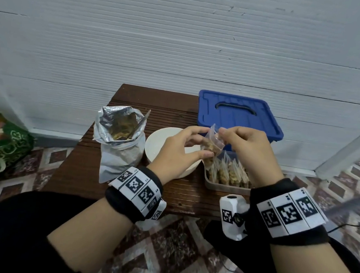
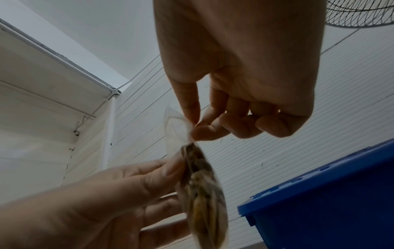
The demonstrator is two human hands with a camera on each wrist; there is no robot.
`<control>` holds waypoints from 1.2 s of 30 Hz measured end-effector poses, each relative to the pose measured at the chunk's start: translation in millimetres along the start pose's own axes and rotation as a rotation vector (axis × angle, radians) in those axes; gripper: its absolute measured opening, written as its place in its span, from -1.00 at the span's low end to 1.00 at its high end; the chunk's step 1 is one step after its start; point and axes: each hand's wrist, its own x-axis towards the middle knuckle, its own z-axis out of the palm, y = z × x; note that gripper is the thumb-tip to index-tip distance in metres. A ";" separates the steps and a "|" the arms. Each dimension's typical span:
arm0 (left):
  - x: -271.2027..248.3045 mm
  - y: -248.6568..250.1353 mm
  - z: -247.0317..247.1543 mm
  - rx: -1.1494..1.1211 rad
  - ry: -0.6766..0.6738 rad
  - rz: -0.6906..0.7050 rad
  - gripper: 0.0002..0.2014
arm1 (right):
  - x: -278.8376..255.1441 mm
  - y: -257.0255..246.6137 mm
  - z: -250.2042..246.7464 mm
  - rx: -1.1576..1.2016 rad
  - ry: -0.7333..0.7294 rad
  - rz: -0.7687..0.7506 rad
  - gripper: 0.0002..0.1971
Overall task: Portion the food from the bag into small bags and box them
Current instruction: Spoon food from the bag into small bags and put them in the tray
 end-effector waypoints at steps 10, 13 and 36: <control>-0.1 -3.9 3.6 0.030 0.048 -0.058 -0.49 | 1.3 3.0 3.0 -0.279 0.053 -0.096 -0.86; -0.9 -6.7 5.0 0.053 -0.002 -0.109 -0.46 | 5.0 8.2 -12.9 -0.217 0.118 -0.042 -0.83; 5.1 -24.2 -9.7 0.150 0.070 -0.294 -0.67 | 22.6 97.5 -38.8 -0.474 0.357 0.434 -0.76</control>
